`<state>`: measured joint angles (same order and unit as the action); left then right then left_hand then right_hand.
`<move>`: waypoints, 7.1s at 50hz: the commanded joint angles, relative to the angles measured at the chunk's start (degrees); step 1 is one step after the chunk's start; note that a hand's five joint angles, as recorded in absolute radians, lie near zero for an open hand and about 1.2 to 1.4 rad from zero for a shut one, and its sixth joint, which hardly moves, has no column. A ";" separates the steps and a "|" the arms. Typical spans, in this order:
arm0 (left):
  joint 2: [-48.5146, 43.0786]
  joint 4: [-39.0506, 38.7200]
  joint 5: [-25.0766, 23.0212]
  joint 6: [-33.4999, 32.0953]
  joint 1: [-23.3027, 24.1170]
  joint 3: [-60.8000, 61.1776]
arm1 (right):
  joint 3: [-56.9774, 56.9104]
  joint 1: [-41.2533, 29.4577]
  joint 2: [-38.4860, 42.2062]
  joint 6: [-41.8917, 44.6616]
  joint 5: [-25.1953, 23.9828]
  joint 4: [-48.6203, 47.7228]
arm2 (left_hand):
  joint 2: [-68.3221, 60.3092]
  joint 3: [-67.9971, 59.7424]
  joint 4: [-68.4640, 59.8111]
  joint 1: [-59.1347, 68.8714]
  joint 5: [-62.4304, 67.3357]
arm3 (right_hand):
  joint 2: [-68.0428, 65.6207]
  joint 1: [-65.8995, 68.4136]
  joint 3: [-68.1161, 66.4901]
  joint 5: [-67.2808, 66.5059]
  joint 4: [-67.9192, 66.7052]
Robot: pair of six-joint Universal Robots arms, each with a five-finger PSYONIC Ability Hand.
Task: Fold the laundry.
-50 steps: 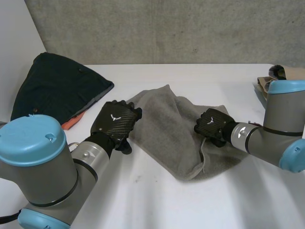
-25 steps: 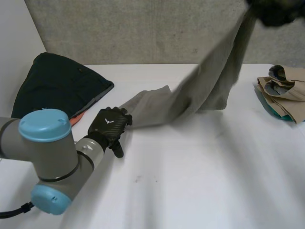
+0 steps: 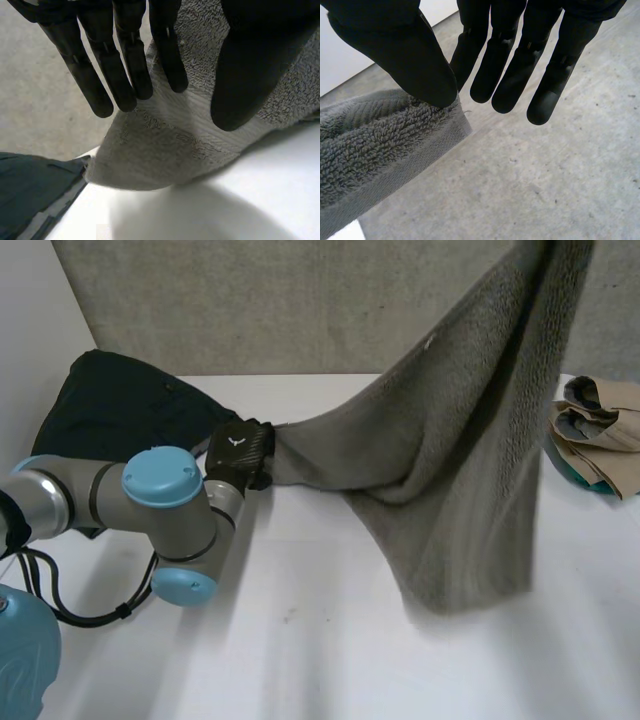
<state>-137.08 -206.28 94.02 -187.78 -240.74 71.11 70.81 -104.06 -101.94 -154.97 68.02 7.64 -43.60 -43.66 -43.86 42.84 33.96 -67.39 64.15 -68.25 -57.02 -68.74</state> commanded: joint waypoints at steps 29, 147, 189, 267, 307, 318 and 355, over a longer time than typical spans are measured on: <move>6.65 7.56 -2.70 -0.22 2.03 10.19 | -1.29 -0.97 3.41 0.19 0.27 -0.60 | 28.34 28.40 28.61 -27.58 -28.70 | -12.61 15.85 -11.75 -12.98 -11.26; 20.45 -5.27 -6.21 -17.45 -9.13 21.62 | 16.20 6.94 45.42 14.08 4.67 -10.27 | -36.40 -36.34 -36.14 37.16 36.04 | 34.10 -30.86 34.95 33.72 35.44; 17.81 2.55 -6.83 -19.82 -15.28 25.66 | 21.83 11.42 34.53 8.54 6.51 -20.03 | -8.97 -8.91 -8.70 9.73 8.61 | -12.61 15.85 -11.75 -12.98 -11.26; 20.10 -5.53 -7.79 -24.57 -8.25 20.89 | 11.00 6.49 37.42 12.14 13.29 -17.85 | -36.40 -36.34 -36.14 37.16 36.04 | -12.61 15.85 -11.75 -12.98 -11.26; 21.31 -2.64 -11.05 -25.53 -14.84 33.04 | 21.65 9.31 37.96 15.92 9.06 -13.79 | -36.40 -36.34 -36.14 37.16 36.04 | -12.61 15.85 -11.75 -12.98 -11.26; 37.85 16.27 -13.33 -25.27 -15.37 37.26 | 24.90 15.64 27.85 30.42 8.45 3.27 | -36.40 -36.34 -36.14 37.16 36.04 | -12.61 15.85 -11.75 -12.98 -11.26; 14.03 9.67 -17.38 -25.36 -17.39 26.19 | 26.66 15.91 31.45 25.15 7.83 -7.20 | -2.44 -2.38 -2.18 3.20 2.08 | -12.61 15.85 -11.75 -12.98 -11.26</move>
<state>-120.61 -196.79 76.63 -213.07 -258.43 99.17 97.06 -88.15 -71.08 -129.82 75.88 0.95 -39.52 -39.45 -39.54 39.29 29.68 -67.58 65.25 -68.39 -57.88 -68.74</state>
